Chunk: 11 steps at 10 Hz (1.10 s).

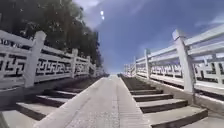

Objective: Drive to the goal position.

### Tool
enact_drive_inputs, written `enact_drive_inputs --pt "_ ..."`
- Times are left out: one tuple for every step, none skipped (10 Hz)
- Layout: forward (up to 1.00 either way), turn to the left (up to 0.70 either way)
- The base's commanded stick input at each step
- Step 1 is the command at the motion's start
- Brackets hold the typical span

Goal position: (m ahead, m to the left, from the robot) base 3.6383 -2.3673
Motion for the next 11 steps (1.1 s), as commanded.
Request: enact_drive_inputs --pt "0.45 0.0" --pt "0.45 -0.01" --pt "0.45 -0.04" --pt "0.45 -0.06" --pt "0.45 -0.08" --pt "0.45 0.0" --pt "0.45 0.0" --pt "0.45 0.0" --pt "0.45 0.0" --pt "0.45 0.0" --pt "0.45 0.26"
